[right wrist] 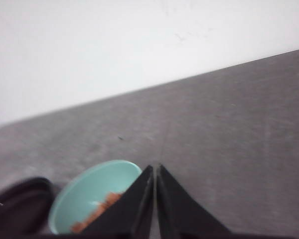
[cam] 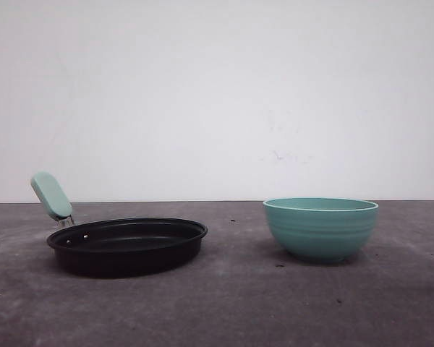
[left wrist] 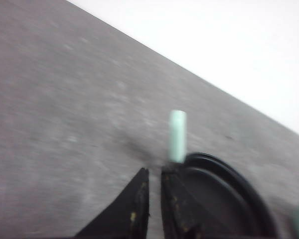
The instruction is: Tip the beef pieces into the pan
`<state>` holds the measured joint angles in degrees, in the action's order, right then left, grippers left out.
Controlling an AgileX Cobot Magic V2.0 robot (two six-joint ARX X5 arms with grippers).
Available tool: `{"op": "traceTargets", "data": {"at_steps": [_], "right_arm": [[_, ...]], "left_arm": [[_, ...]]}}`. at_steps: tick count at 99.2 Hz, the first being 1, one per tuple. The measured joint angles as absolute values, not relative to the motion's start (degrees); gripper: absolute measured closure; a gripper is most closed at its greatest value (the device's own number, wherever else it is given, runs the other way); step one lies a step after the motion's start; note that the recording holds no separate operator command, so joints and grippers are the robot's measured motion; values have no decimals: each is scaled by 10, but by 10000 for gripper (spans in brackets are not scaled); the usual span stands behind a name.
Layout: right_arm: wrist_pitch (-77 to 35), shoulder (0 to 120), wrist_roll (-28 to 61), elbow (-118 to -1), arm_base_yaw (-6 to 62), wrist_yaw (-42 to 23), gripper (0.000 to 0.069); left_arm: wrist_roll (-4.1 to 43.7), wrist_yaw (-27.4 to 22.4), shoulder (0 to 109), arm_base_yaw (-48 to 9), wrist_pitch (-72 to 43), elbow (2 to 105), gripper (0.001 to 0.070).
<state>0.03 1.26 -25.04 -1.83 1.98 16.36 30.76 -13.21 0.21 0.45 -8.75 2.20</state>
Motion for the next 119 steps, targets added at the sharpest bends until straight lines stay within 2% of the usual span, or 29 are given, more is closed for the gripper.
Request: {"op": "traceTargets", "data": {"at_steps": [21, 36, 48, 66, 79, 89, 93, 97, 110, 114, 117, 119], "right_arm": [[-17, 28, -268, -171, 20, 159, 682], [-123, 111, -222, -333, 20, 135, 682], [-202, 207, -182, -444, 20, 134, 682], [-246, 316, -144, -585, 20, 135, 682], [-262, 354, -135, -630, 20, 135, 682], [-265, 362, -133, -635, 20, 139, 669], [-267, 362, -133, -635, 20, 139, 631], [-267, 362, -132, -635, 20, 139, 558], [-267, 357, -132, -635, 20, 135, 161], [-267, 355, -133, -635, 20, 135, 52], [-267, 354, -133, -635, 20, 135, 4], [-267, 354, -132, -635, 20, 136, 8]], "left_arm": [[334, -154, 34, 4, -91, 113, 691], [334, -167, 132, 3, -130, 225, 691], [304, -193, 239, -1, -160, 345, 691], [223, -203, 401, -19, -255, 582, 691], [199, -203, 483, -33, -318, 725, 689], [192, -203, 506, -39, -332, 779, 665], [190, -203, 505, -41, -331, 782, 631], [190, -203, 502, -44, -335, 782, 569], [189, -204, 502, -50, -345, 782, 233], [188, -203, 502, -50, -345, 782, 161], [188, -200, 503, -50, -345, 782, 125], [188, -199, 504, -50, -345, 782, 112]]}}
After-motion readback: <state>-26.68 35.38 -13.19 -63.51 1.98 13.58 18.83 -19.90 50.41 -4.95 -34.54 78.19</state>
